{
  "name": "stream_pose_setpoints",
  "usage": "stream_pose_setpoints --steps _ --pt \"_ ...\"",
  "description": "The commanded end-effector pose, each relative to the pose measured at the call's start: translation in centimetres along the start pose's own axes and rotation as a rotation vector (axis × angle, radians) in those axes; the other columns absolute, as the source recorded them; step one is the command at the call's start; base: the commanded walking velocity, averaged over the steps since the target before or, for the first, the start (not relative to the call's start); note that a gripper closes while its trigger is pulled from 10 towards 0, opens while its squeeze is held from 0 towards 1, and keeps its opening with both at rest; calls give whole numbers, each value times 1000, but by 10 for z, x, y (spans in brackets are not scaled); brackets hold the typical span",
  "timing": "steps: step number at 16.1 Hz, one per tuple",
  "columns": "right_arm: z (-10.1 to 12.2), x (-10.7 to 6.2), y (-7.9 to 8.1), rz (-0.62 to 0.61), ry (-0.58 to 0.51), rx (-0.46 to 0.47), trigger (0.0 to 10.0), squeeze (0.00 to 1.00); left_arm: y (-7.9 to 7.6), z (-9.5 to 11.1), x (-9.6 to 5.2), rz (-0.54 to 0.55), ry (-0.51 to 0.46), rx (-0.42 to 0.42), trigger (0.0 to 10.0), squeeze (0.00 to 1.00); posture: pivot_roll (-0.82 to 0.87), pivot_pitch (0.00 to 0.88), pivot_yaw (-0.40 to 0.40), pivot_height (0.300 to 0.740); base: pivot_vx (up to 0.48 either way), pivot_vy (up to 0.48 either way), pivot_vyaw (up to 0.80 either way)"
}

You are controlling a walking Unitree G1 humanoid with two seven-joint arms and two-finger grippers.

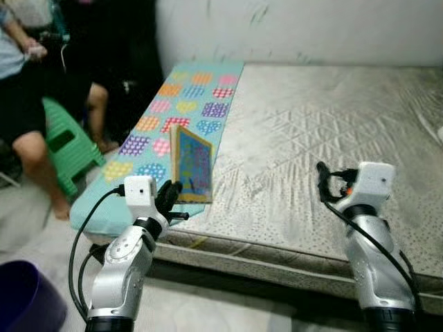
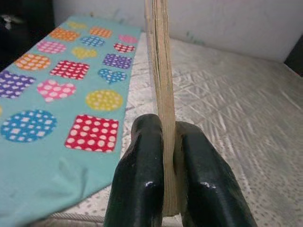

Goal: Clean up the room

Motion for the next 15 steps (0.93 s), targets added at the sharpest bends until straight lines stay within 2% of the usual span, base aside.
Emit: stream_pose_setpoints --steps 1,6,9,15 --pt "2 -2 -1 2 -8 1 10000 0 -6 16 2 -29 -55 12 10000 0 -246 0 57 740 0 -300 -800" --pt "2 -2 -1 1 -11 -2 10000 0 -7 15 1 -36 -47 11 10000 0 -246 0 59 740 0 -421 -711" --pt "2 -2 -1 2 -14 -6 10000 0 -6 15 2 -33 -46 14 10000 0 -246 0 61 740 0 -418 0" --pt "2 -3 1 10 -20 -10 10000 0 -5 17 2 -40 -60 18 10000 0 -243 0 63 740 0 0 0"
Point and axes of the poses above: a point about 5 cm out from each wrist's last joint towards the gripper, its own x axis pointing out of the wrist towards the gripper, its own z axis along the axis of the wrist's last joint, y = z × x, the point moved 5 cm from there along x, pointing out of the wrist towards the gripper, and after that the axes turned 9 degrees about -x, right-handed, at the moved point
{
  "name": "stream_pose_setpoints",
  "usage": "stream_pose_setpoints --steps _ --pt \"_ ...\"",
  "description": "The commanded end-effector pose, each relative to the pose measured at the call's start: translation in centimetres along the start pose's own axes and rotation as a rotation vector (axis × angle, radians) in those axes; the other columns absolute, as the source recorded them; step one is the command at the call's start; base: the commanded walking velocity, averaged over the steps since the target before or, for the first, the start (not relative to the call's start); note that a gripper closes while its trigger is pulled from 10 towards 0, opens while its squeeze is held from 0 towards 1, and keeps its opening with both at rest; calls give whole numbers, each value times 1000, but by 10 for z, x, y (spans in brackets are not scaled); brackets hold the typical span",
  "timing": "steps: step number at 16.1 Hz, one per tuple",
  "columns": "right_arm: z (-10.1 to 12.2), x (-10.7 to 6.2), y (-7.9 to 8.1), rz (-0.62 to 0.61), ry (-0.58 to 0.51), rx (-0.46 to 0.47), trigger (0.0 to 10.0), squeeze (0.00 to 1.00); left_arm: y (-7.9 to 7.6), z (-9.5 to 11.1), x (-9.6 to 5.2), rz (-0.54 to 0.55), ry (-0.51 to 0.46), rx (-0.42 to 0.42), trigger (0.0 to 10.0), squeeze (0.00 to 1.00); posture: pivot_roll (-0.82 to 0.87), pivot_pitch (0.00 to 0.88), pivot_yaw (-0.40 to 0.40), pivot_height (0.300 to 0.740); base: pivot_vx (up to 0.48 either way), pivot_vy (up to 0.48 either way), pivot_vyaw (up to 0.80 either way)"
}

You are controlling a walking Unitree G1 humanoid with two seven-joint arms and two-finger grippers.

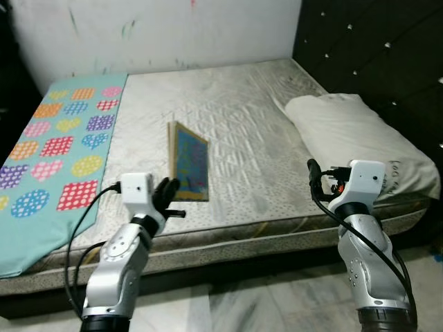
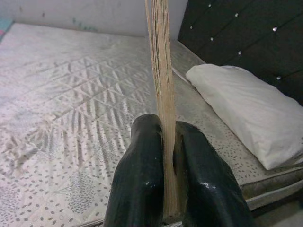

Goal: Clean up the room

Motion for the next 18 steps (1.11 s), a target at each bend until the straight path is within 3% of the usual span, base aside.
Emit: stream_pose_setpoints --steps 1,6,14,18 --pt "6 1 2 4 -20 2 10000 0 -6 13 1 -40 -50 12 10000 0 -242 0 62 740 0 0 0" --pt "5 1 2 5 -21 -2 10000 0 -14 18 -1 -100 -76 3 10000 0 -242 0 60 740 114 0 0" --pt "5 2 0 -1 -25 -10 10000 0 -18 17 -2 -130 -76 0 10000 0 -243 0 62 740 460 0 0" --pt "4 1 0 -7 -23 -14 10000 0 -9 13 -1 -61 -57 14 10000 0 -240 0 64 740 303 0 0"
Point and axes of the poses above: a point about 5 cm out from each wrist's last joint towards the gripper, its own x axis pointing out of the wrist towards the gripper, its own z axis along the axis of the wrist's last joint, y = z × x, the point moved 5 cm from there along x, pointing out of the wrist towards the gripper, and after that the axes turned 9 degrees about -x, right-handed, at the moved point
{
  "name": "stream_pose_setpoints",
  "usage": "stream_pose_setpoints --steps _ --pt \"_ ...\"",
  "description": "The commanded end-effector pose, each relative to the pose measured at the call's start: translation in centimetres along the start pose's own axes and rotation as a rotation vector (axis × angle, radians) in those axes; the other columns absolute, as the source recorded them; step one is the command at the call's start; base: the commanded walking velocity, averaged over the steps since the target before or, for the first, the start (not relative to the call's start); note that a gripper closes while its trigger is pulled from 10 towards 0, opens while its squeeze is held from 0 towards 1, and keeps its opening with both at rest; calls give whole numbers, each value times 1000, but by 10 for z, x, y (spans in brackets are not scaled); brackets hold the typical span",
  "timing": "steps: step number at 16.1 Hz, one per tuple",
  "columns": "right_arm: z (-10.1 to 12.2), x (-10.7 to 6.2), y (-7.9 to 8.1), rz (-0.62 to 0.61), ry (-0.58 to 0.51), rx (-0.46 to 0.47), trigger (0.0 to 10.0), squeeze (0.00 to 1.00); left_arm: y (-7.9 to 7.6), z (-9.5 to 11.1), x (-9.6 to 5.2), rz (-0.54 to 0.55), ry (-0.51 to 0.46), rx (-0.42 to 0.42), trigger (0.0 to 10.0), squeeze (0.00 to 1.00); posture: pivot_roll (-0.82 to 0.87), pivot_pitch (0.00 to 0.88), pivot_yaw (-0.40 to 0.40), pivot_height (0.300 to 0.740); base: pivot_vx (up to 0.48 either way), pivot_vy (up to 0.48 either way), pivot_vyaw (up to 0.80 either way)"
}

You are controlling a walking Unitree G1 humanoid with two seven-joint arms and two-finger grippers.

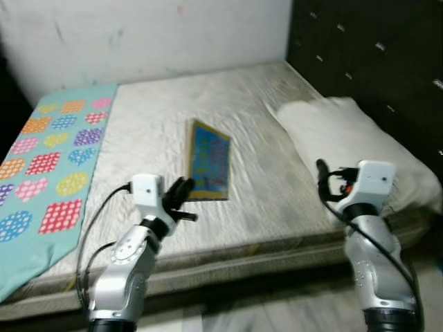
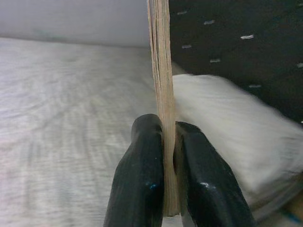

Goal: Clean up the room

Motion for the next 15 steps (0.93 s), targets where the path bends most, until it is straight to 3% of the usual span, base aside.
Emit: stream_pose_setpoints --steps 1,15 --pt "-1 -1 -8 -23 0 -14 10000 0 1 11 3 14 -34 24 10000 0 -240 0 64 740 0 0 0" --pt "-1 -2 -8 -26 -1 -19 10000 0 1 11 2 7 -31 26 10000 0 -240 0 66 740 0 0 0"
Point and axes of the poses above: a point about 5 cm out from each wrist's last joint towards the gripper, its own x axis pointing out of the wrist towards the gripper, its own z axis along the axis of the wrist's last joint, y = z × x, the point moved 5 cm from there along x, pointing out of the wrist towards the gripper, and after that the axes turned 9 degrees about -x, right-handed, at the moved point
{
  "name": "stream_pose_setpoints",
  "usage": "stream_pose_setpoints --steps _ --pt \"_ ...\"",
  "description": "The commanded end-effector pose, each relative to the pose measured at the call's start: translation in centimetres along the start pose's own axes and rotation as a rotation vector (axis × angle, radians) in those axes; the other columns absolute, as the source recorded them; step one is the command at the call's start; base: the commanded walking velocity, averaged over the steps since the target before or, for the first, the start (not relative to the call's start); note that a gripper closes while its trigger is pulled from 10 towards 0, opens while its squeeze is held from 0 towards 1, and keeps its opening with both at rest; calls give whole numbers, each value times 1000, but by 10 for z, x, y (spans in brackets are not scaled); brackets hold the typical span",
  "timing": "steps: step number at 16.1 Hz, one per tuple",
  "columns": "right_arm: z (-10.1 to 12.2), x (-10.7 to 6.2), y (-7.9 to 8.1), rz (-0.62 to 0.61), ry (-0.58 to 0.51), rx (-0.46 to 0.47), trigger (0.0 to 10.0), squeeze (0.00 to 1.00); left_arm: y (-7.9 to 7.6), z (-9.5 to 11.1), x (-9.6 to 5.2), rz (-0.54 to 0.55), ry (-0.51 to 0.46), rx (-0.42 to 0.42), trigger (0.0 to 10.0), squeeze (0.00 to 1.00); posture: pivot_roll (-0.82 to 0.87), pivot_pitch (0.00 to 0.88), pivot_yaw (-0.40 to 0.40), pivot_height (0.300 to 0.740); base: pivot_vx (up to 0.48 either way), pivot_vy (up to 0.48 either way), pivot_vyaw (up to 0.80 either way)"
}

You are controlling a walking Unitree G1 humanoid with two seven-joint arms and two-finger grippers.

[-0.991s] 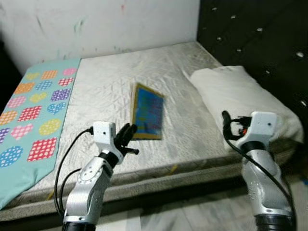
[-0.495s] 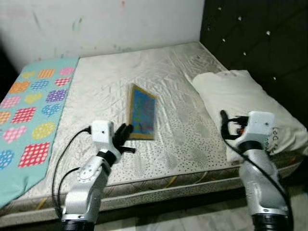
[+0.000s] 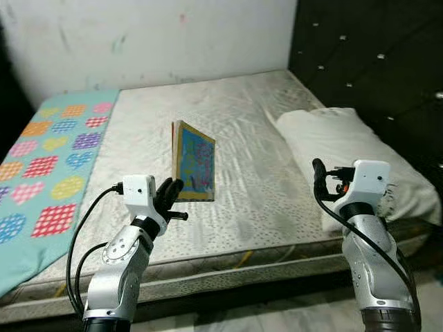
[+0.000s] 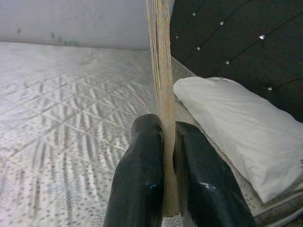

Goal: Clean up the room

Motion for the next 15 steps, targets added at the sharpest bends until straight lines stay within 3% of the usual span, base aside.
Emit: stream_pose_setpoints --steps 1,5,7,10,12,15 --pt "3 0 3 10 -11 2 10000 0 -1 12 0 -8 -40 15 10000 0 -240 0 66 740 0 0 0" --pt "3 0 3 9 -11 0 10000 0 -1 11 0 -6 -39 16 10000 0 -240 0 66 740 0 0 0" --pt "5 -2 12 72 -36 6 10000 0 -1 12 -1 -7 -57 10 10000 0 -236 0 55 740 0 0 0" --pt "10 -7 24 154 -77 49 10000 0 26 16 -6 86 -67 127 10000 0 -226 0 61 740 0 0 0" --pt "10 -14 38 237 -92 81 10000 0 54 29 -17 173 -100 158 10000 0 -210 0 59 740 0 0 0" --pt "8 -17 49 315 -101 108 10000 0 74 35 -29 266 -133 205 10000 0 -194 0 50 740 0 0 0"
Point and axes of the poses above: a point about 5 cm out from each wrist's last joint towards the gripper, its own x axis pointing out of the wrist towards the gripper, its own z axis along the axis of the wrist's last joint, y = z × x, the point moved 5 cm from there along x, pointing out of the wrist towards the gripper, and after that the axes turned 9 degrees about -x, right-handed, at the moved point
